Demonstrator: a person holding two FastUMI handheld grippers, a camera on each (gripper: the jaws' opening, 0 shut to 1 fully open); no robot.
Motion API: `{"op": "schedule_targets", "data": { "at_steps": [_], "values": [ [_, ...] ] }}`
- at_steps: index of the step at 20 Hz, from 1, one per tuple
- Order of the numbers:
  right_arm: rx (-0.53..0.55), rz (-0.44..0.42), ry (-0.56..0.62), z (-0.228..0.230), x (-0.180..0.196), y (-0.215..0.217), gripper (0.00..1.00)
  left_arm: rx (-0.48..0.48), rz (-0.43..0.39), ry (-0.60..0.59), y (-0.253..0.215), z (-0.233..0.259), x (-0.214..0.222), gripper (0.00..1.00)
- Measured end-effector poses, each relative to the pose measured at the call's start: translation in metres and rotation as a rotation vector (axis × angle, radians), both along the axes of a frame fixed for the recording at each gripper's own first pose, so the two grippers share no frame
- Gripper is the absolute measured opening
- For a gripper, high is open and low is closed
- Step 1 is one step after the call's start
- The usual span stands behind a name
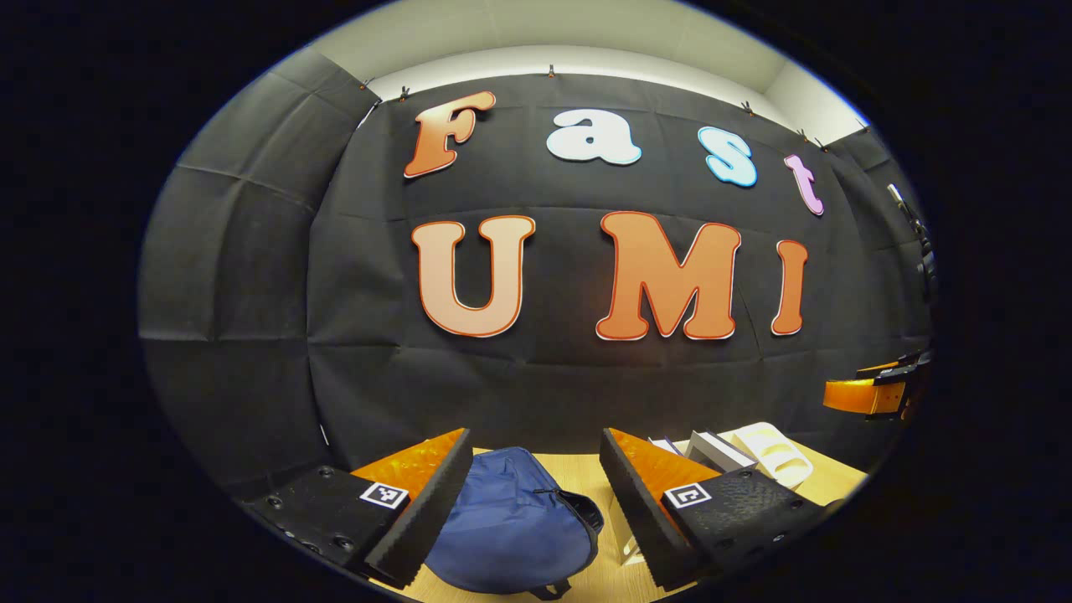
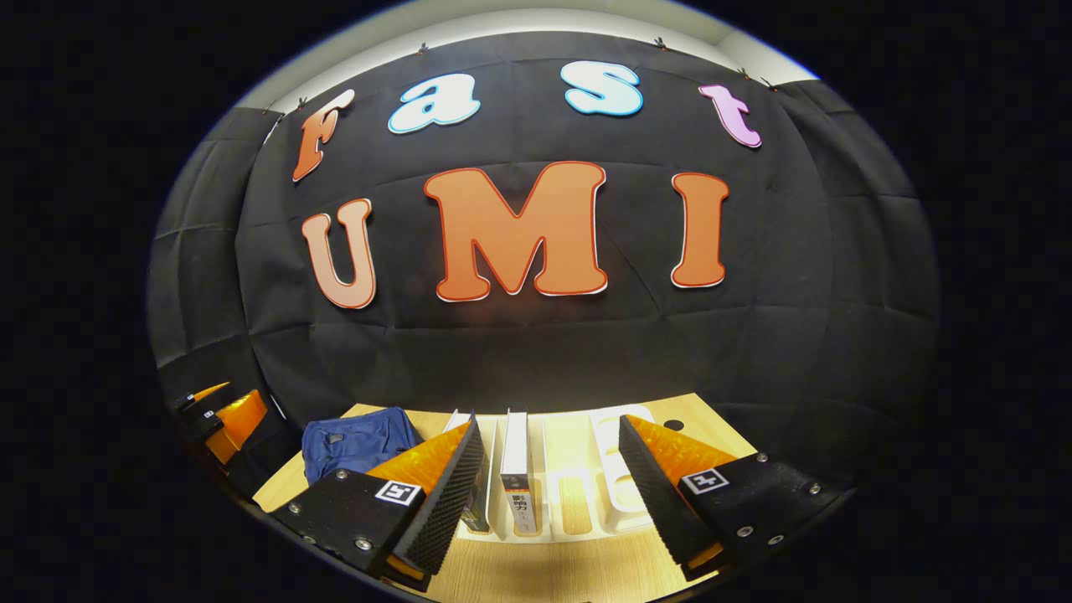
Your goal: Open the schoolbag, grab two books from the bookshelf and put them into the schoolbag.
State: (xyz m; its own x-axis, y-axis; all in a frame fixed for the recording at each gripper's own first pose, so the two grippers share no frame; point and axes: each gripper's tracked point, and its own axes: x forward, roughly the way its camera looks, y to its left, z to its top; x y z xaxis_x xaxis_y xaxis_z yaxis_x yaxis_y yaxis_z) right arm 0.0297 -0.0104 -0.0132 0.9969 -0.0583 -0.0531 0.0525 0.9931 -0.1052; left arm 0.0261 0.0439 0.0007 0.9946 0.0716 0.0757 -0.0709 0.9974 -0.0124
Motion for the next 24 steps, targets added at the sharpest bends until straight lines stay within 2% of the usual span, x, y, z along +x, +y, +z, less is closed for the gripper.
{"op": "schedule_targets", "data": {
  "at_steps": [15, 21, 24],
  "values": [
    [0.004, -0.001, -0.016, 0.003, 0.002, -0.001, 0.97, 0.039, -0.024, 0.045, -0.004, -0.012, 0.005, 0.95],
    [0.014, -0.026, 0.013, -0.013, 0.006, -0.012, 0.97, 0.249, -0.065, 0.181, -0.016, -0.067, 0.021, 0.96],
    [0.024, -0.059, 0.05, -0.028, 0.005, -0.028, 0.97, 0.44, -0.063, 0.282, -0.019, -0.12, 0.02, 0.95]
  ]
}}
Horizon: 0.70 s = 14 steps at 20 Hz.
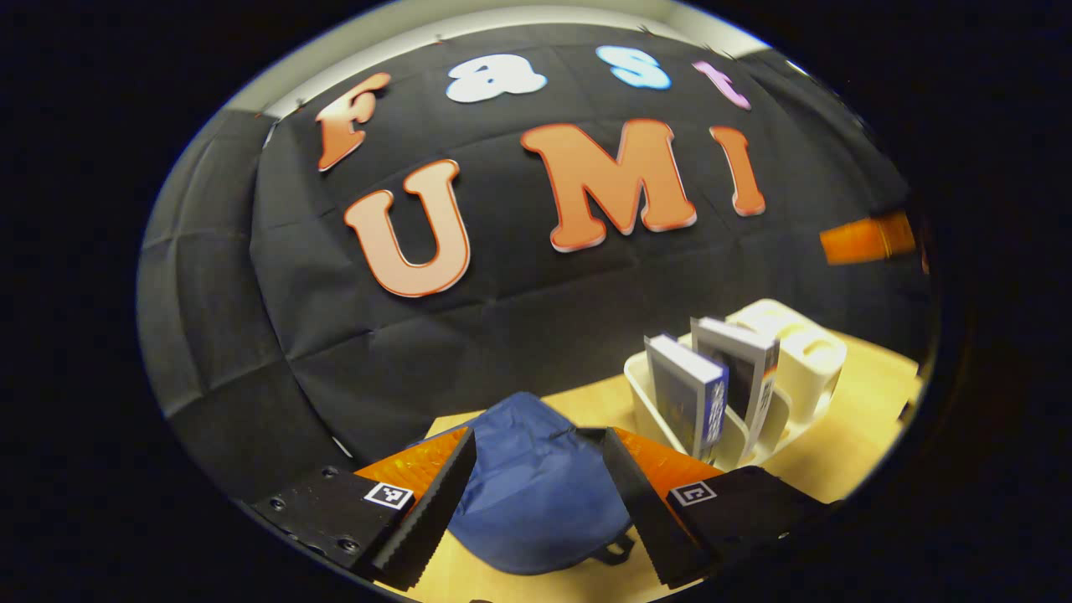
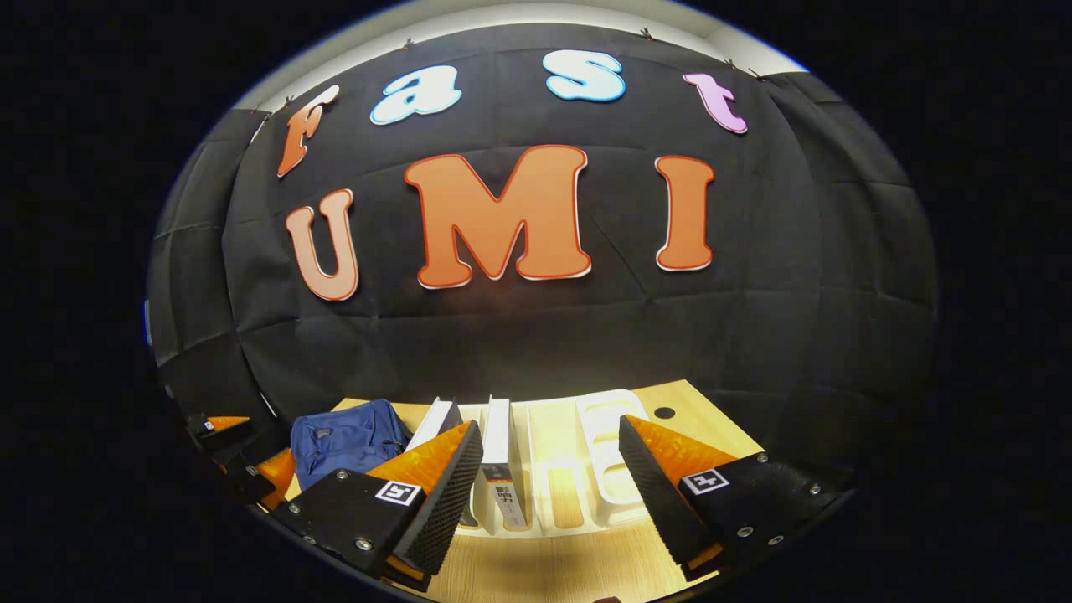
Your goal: Open the schoolbag, grab two books from the bookshelf and put them into the schoolbag.
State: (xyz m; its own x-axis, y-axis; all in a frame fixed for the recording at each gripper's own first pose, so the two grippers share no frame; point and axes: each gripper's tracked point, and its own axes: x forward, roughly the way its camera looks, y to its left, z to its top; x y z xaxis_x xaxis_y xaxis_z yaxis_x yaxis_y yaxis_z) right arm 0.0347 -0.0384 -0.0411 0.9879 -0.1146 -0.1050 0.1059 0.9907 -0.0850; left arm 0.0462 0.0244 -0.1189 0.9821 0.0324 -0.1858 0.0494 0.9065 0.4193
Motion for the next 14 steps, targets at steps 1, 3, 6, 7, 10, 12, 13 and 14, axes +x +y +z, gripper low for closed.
{"op": "schedule_targets", "data": {
  "at_steps": [1, 3, 6, 7, 10, 12, 13, 14],
  "values": [
    [0.001, -0.014, 0.008, -0.004, 0.0, -0.006, 0.97, 0.073, -0.02, 0.037, -0.006, -0.021, 0.001, 0.95],
    [-0.001, -0.042, 0.029, -0.009, 0.001, -0.019, 0.97, 0.197, -0.079, 0.114, -0.019, -0.062, 0.001, 0.95],
    [-0.008, -0.086, 0.051, -0.015, 0.001, -0.039, 0.97, 0.283, -0.117, 0.195, -0.031, -0.116, -0.006, 0.95],
    [-0.011, -0.098, 0.056, -0.016, 0.001, -0.044, 0.97, 0.303, -0.129, 0.231, -0.033, -0.134, -0.008, 0.95],
    [-0.019, -0.13, 0.084, -0.024, 0.003, -0.058, 0.97, 0.392, -0.115, 0.376, -0.024, -0.183, -0.014, 0.95],
    [-0.017, -0.144, 0.09, -0.023, 0.002, -0.066, 0.97, 0.457, -0.093, 0.412, -0.013, -0.202, -0.006, 0.98],
    [-0.02, -0.15, 0.093, -0.023, 0.002, -0.07, 0.97, 0.48, -0.082, 0.425, -0.008, -0.209, -0.003, 0.97],
    [-0.025, -0.155, 0.096, -0.024, 0.002, -0.074, 0.97, 0.495, -0.064, 0.443, -0.004, -0.214, -0.001, 0.97]
  ]
}}
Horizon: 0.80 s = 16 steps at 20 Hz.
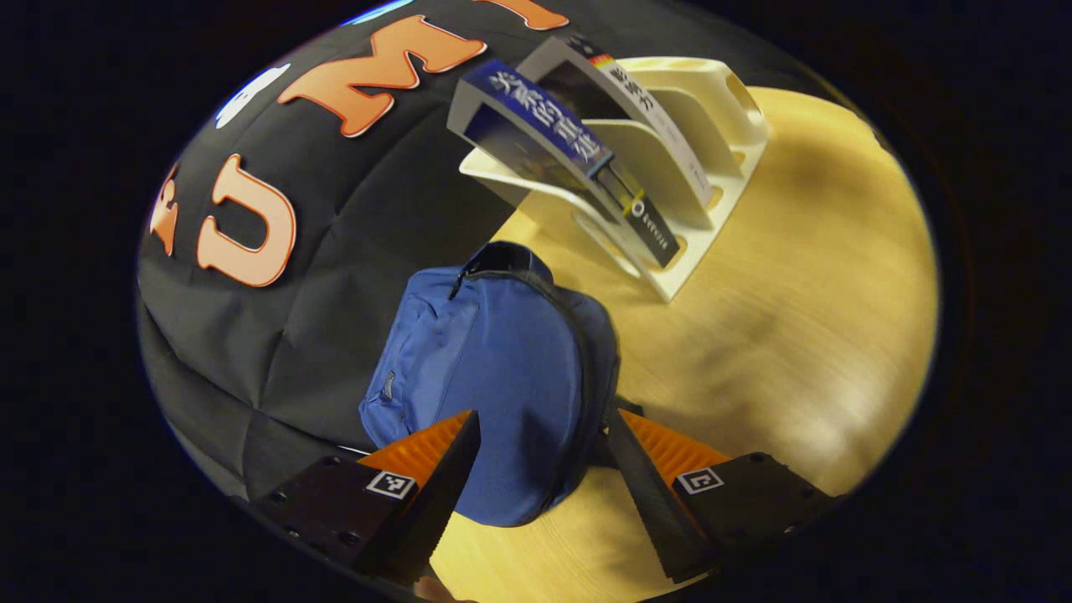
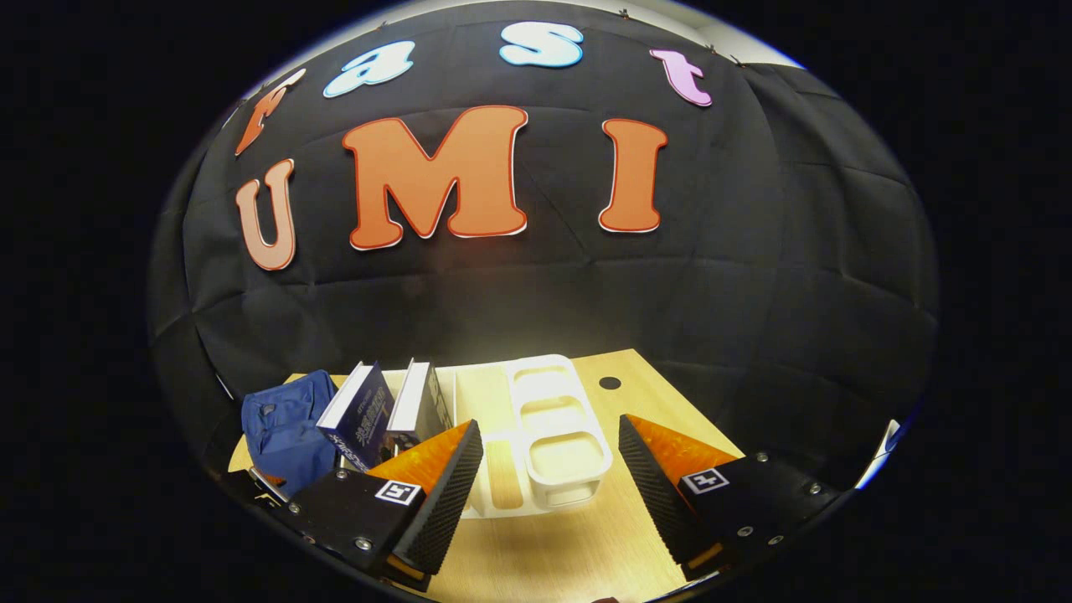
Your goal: Open the schoolbag, grab two books from the bookshelf and put them into the schoolbag.
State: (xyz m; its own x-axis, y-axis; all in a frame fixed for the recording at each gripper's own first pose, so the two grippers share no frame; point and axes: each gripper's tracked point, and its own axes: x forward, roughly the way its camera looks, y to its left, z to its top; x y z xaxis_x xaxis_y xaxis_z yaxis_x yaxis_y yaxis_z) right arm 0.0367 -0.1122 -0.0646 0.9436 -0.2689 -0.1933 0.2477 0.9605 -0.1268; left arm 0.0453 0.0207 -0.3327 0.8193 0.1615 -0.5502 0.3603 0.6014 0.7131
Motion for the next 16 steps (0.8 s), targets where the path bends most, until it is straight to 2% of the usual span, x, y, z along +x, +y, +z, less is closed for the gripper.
{"op": "schedule_targets", "data": {
  "at_steps": [4, 10, 12, 16],
  "values": [
    [0.006, -0.008, 0.011, -0.001, 0.004, -0.007, 0.97, 0.02, 0.023, 0.024, 0.009, -0.016, 0.005, 0.97],
    [0.001, 0.013, 0.027, -0.006, 0.009, -0.003, 0.97, 0.063, 0.062, -0.02, 0.022, 0.012, 0.013, 0.97],
    [0.003, 0.022, 0.026, -0.006, 0.01, -0.001, 0.97, 0.0, 0.045, -0.059, 0.016, 0.027, 0.021, 0.97],
    [0.014, 0.031, 0.034, -0.008, 0.008, -0.001, 0.97, -0.014, 0.099, 0.014, 0.024, 0.009, 0.022, 0.87]
  ]
}}
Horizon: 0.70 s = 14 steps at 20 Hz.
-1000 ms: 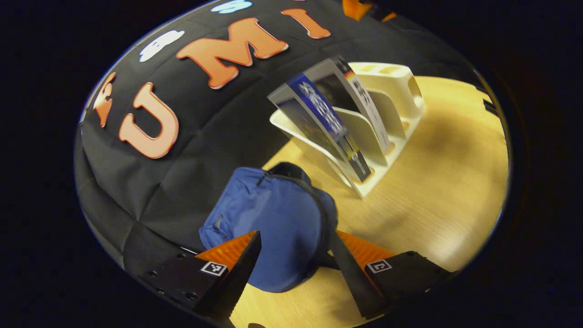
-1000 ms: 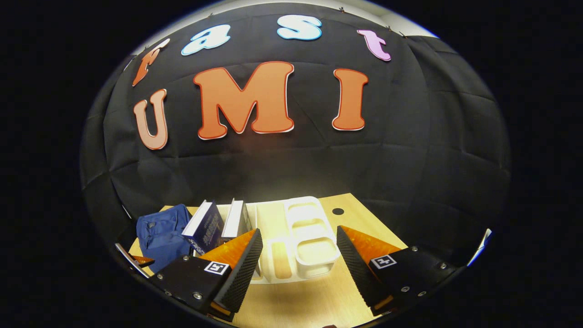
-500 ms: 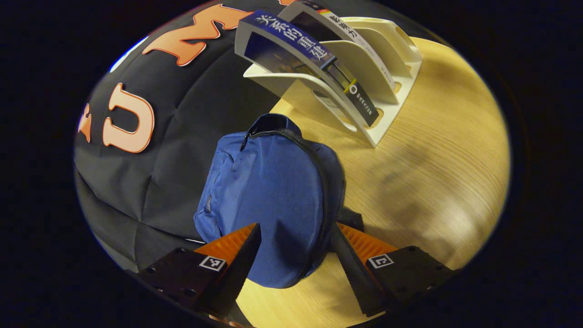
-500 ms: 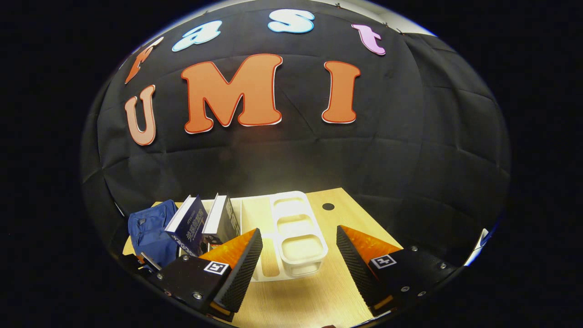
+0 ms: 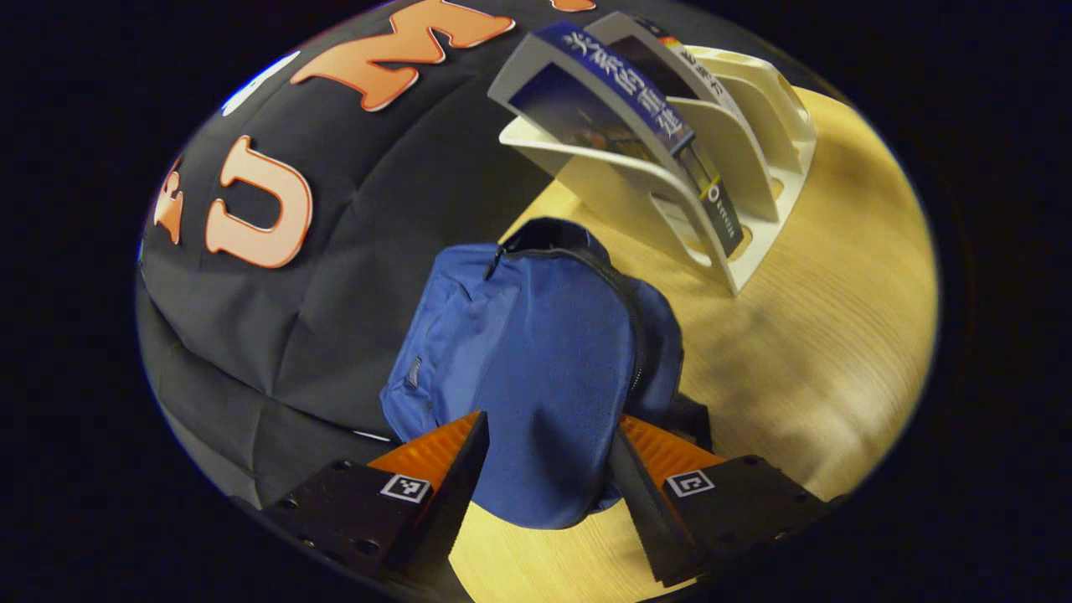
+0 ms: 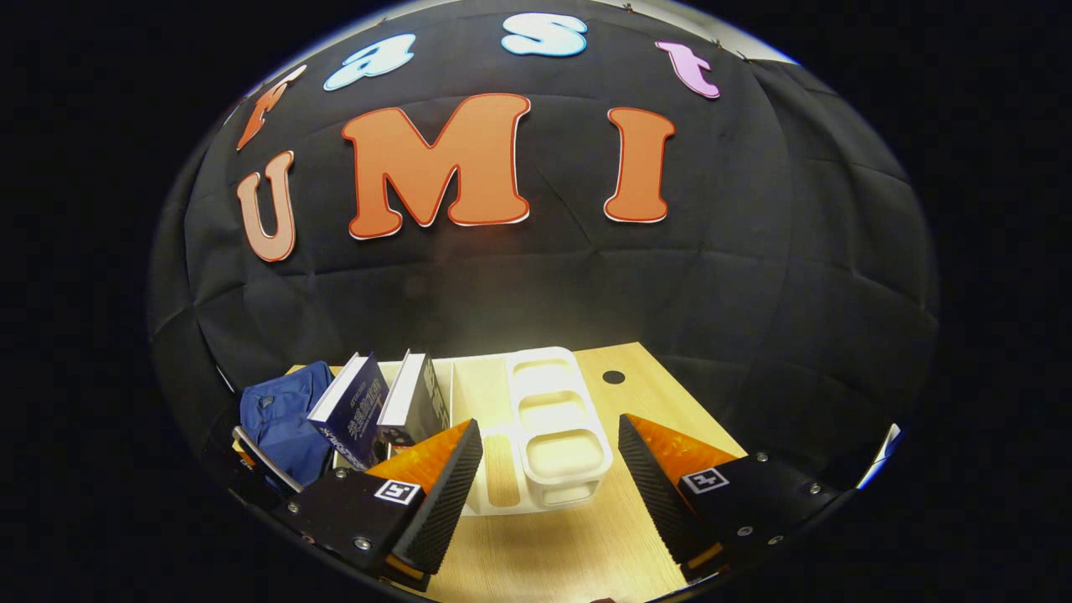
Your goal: Open the schoolbag, grab two books from the bookshelf and put them into the schoolbag.
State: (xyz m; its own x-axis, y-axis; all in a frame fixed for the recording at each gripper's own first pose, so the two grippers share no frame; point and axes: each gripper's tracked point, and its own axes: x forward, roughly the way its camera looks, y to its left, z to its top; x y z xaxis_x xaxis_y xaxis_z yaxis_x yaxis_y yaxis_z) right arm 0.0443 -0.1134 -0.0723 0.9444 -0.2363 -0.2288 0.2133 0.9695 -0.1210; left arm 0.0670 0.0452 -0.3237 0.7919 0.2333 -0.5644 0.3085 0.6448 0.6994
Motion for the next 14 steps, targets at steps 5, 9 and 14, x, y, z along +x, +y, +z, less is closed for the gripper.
{"op": "schedule_targets", "data": {
  "at_steps": [5, 9, 14],
  "values": [
    [0.009, -0.017, -0.017, 0.008, -0.005, -0.013, 0.97, 0.108, -0.071, -0.039, -0.013, 0.004, 0.007, 0.2],
    [0.002, -0.017, -0.026, 0.011, -0.008, -0.019, 0.97, 0.095, -0.105, 0.117, -0.014, -0.027, 0.003, 0.01],
    [0.091, 0.016, -0.026, 0.008, -0.01, -0.02, 0.97, 0.116, -0.155, 0.19, -0.014, -0.019, -0.002, 0.0]
  ]
}}
